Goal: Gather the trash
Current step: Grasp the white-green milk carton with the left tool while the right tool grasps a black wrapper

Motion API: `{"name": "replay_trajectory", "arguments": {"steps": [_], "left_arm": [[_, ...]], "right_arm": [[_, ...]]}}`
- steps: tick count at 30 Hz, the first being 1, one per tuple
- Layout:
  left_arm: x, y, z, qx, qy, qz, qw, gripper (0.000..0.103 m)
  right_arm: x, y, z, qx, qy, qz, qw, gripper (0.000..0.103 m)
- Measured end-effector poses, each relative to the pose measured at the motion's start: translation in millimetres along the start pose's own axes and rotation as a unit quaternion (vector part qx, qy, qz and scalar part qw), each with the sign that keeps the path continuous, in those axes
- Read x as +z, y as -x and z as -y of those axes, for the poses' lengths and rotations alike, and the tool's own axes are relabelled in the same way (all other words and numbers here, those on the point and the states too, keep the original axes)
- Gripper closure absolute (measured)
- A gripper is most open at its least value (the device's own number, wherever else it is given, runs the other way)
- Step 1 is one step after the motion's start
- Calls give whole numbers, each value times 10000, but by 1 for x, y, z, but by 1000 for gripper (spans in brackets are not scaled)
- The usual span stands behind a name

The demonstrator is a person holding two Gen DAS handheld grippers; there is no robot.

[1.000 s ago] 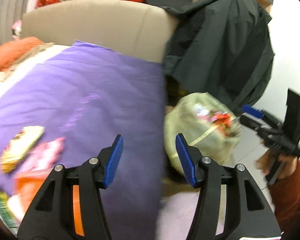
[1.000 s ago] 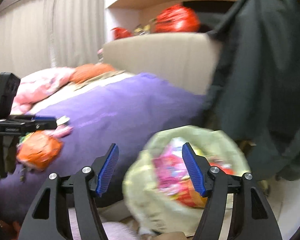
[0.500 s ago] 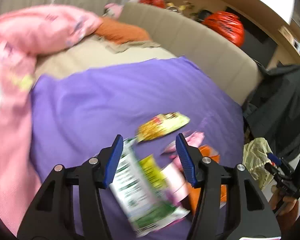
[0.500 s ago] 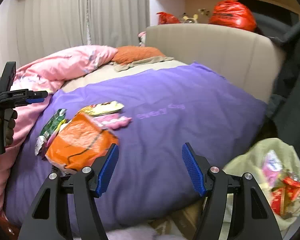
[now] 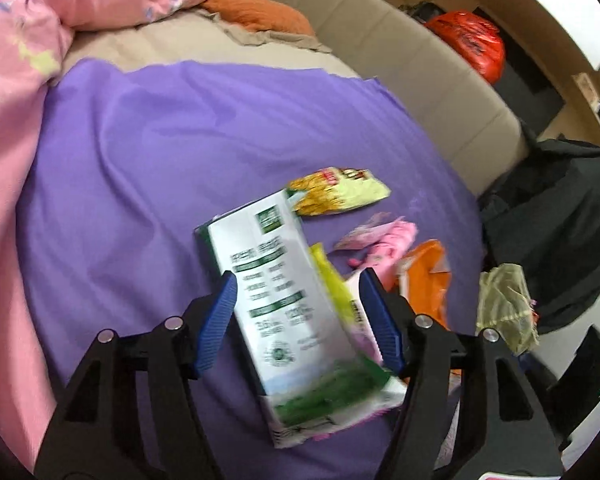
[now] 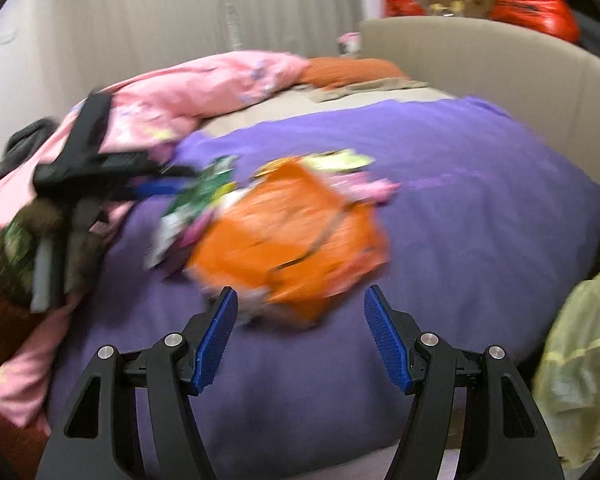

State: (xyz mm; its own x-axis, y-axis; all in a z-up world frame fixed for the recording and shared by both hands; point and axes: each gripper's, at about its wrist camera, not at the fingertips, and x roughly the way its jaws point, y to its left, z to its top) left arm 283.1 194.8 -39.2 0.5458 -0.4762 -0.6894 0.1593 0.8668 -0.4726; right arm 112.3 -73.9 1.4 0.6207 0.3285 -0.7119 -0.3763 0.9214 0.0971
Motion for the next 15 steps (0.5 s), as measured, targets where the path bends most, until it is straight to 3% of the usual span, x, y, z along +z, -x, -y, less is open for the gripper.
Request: {"name": "replay_trajectory", "arguments": {"steps": [3,5,11,13,15], "left_arm": [[3,5,5,-33,-99,101,9999,43],[5,3,5,-35,-49,102,9999,43],[4,-11,-8,81,284,-17,9996,43],[5,-14,-12,92,317,-60,9994,43],[8,-16,-13,78,349,-87,9993,42]], "right_arm": [[-9,-17,-27,317,245,-289,9988,50],[-13,-31,-37,306,348,-439,9980,56],[4,-76,-45,189,454,-576,9971,59],[5,-82,-41,270,377,-733,9962,73],[2,-76,-38,330,295,-703,9965,78]]}}
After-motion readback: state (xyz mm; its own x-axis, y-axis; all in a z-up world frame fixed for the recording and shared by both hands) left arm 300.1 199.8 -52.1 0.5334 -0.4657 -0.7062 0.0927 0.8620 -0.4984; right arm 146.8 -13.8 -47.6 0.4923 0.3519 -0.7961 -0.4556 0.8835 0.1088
